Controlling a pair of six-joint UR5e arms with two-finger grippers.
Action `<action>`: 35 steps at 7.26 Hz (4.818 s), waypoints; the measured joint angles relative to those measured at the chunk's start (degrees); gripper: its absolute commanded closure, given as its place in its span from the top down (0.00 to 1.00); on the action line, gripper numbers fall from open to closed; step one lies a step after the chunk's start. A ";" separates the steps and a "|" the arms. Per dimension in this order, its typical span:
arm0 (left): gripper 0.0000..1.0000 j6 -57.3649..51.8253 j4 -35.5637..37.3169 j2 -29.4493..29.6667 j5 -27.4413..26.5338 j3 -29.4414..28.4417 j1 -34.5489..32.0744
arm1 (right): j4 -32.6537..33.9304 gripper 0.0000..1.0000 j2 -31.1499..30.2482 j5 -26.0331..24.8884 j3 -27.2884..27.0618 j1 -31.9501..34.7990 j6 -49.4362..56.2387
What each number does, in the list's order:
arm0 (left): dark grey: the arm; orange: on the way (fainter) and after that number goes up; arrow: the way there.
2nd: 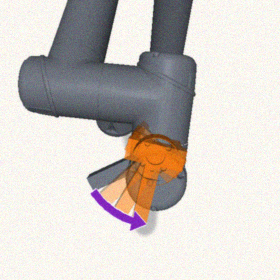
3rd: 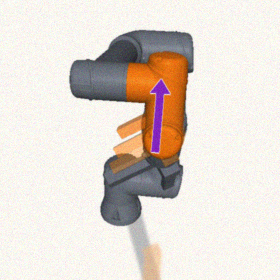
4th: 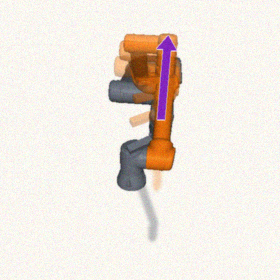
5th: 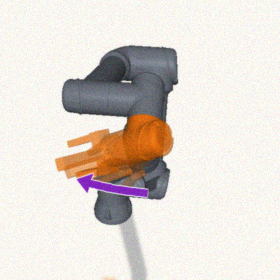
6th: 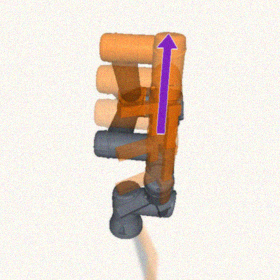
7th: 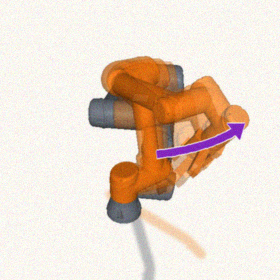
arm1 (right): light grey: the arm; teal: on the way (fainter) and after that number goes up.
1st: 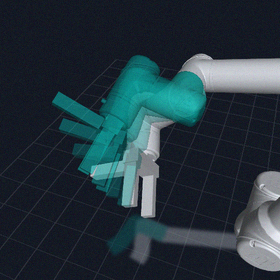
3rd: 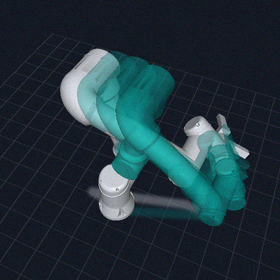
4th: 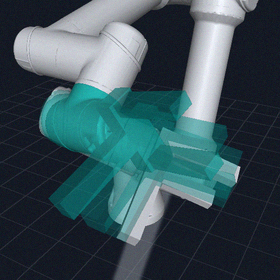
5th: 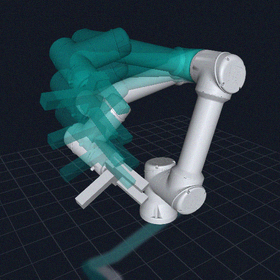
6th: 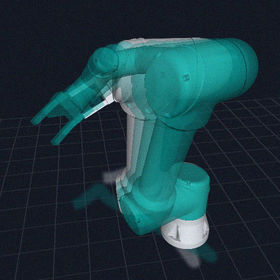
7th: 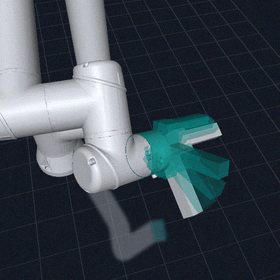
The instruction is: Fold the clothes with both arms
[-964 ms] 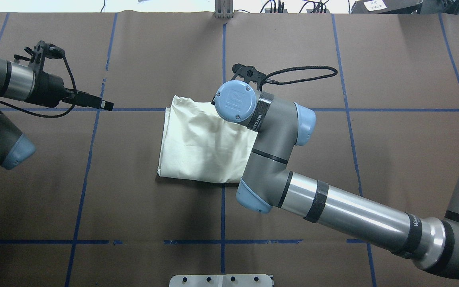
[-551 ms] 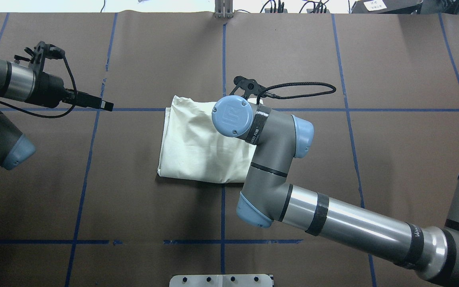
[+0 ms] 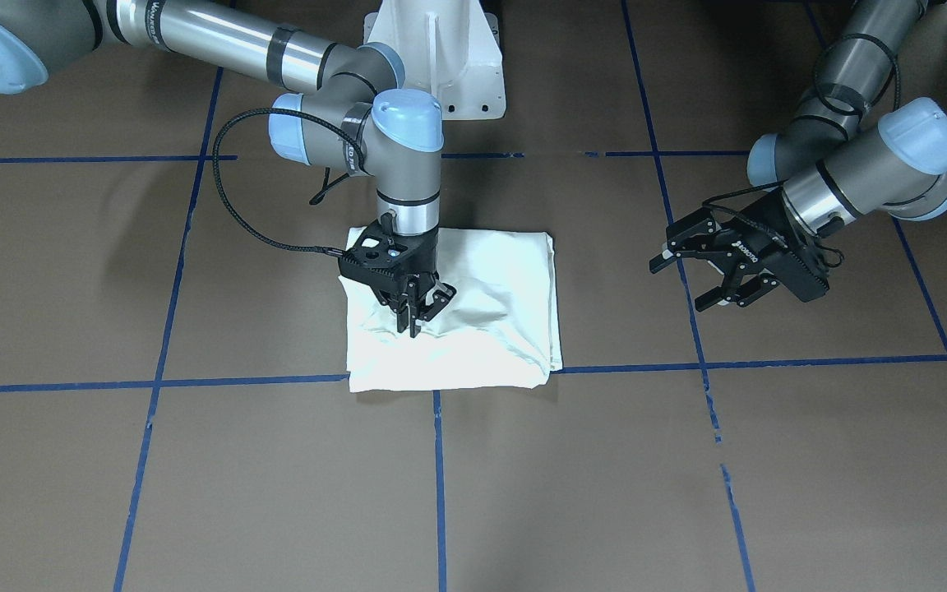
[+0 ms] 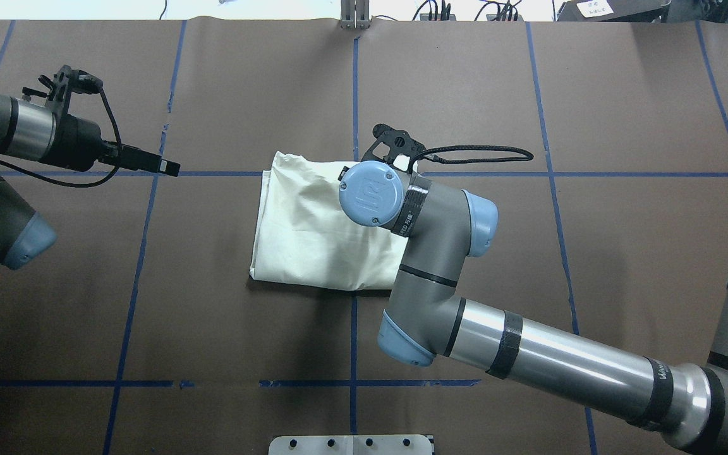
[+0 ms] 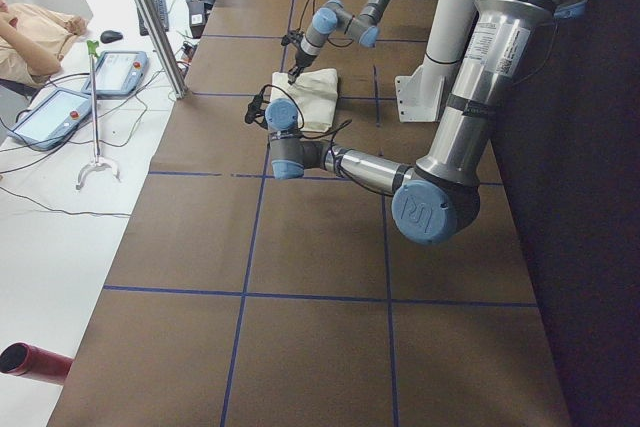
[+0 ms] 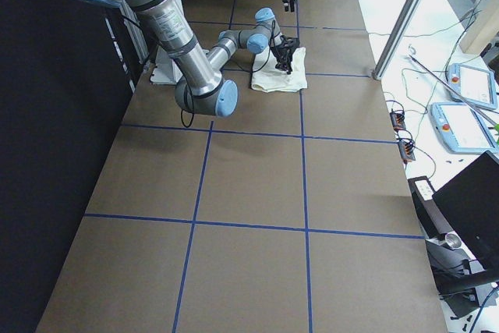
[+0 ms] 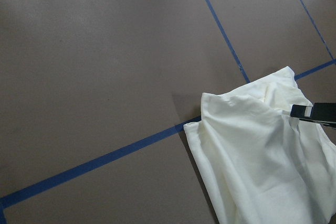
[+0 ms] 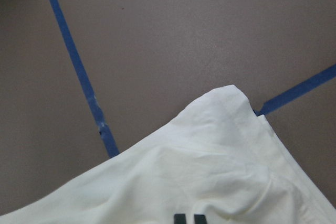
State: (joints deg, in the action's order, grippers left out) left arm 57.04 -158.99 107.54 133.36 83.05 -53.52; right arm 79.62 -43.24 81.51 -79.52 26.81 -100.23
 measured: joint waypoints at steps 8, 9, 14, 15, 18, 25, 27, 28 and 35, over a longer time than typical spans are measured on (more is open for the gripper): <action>1.00 1.15 0.23 0.58 -0.35 -0.05 0.15 | 0.27 1.00 0.40 -1.43 1.80 3.69 3.40; 1.00 4.49 0.55 1.84 -1.24 -0.03 0.35 | 0.14 1.00 0.61 0.65 1.61 5.55 7.81; 1.00 33.15 14.70 18.25 -23.15 -0.07 13.63 | -0.44 1.00 -2.72 25.55 -0.64 20.85 33.17; 1.00 37.35 17.22 21.64 -27.17 -1.05 16.41 | -0.72 1.00 -4.35 27.91 -1.61 22.67 36.36; 1.00 43.78 22.20 31.11 -35.91 -10.47 20.61 | -2.13 1.00 -6.55 29.84 -2.67 24.20 38.55; 1.00 41.08 22.59 27.56 -38.53 -14.81 21.45 | -2.27 1.00 -7.20 29.51 -2.68 24.17 38.42; 1.00 39.24 22.28 26.97 -38.41 -14.24 21.37 | -2.27 1.00 -7.20 29.50 -2.69 24.12 38.35; 1.00 38.34 22.31 26.95 -38.17 -12.47 20.87 | -2.27 1.00 -7.20 29.50 -2.70 24.07 38.28; 1.00 31.94 22.15 23.98 -38.03 -9.38 18.36 | -2.27 1.00 -7.19 29.50 -2.66 23.82 38.15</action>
State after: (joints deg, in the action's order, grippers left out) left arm 88.98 -136.84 131.52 95.33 73.67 -35.17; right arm 77.34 -50.44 111.01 -82.18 50.63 -62.09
